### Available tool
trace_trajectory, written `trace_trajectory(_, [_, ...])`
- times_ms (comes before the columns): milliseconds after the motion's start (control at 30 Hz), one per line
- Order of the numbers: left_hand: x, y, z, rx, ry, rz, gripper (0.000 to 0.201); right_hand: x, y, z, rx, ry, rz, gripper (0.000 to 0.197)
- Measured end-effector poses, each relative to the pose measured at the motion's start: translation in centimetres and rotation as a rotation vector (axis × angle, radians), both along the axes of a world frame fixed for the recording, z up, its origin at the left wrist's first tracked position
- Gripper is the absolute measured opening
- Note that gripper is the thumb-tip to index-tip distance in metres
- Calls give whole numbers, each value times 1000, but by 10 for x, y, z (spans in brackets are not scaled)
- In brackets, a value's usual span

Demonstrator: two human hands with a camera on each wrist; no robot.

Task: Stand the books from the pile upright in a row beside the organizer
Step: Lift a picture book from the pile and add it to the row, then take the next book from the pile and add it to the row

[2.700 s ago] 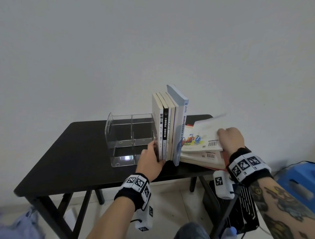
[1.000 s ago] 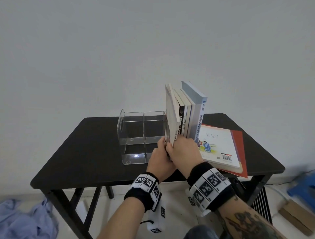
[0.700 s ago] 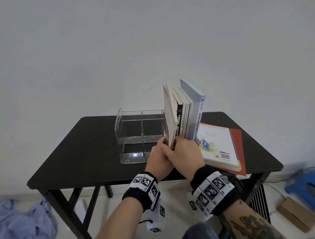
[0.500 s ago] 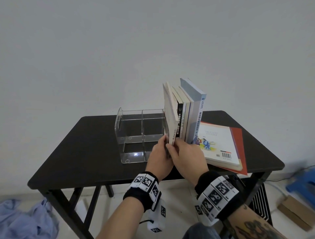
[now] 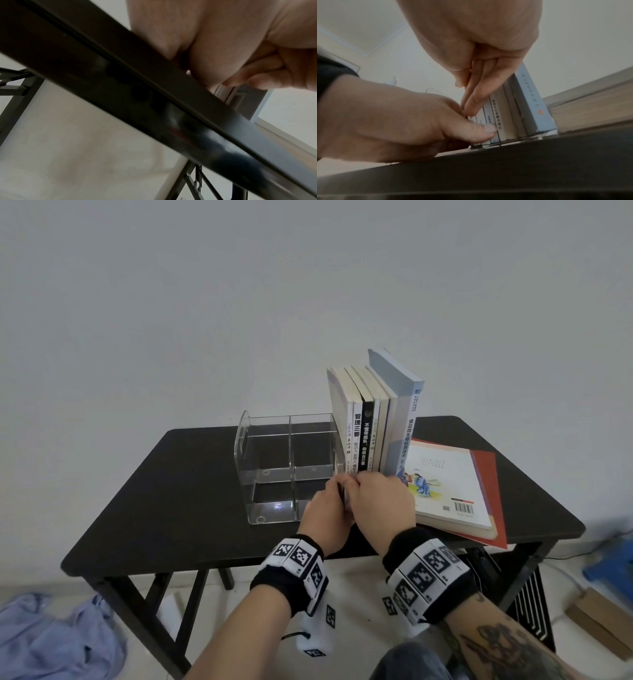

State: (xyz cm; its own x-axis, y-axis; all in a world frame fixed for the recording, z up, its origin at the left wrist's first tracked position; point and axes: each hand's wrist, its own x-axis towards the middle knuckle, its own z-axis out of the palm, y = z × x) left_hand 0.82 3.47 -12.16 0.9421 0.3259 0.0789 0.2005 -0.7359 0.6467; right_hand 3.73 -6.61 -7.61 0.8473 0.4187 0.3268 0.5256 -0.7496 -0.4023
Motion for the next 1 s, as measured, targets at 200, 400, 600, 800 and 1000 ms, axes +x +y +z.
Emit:
trace_trajectory(200, [1,8,11,-98,49,47,51,1,0,2,-97,-65,22,38])
trace_trajectory(400, [0,3,11,-104,0,88,40,5,-4,-1,-138,47,42,43])
trace_trajectory(600, [0,4,9,-132,-37,76,57,3,-53,0,-20,-15,37,34])
trace_trajectory(800, [1,4,9,-123,-37,84,64,31,-89,-1,-49,-98,-151,33])
trace_trajectory(1000, [0,5,9,-117,-44,90,66,70,-110,-3,-218,31,-354,57])
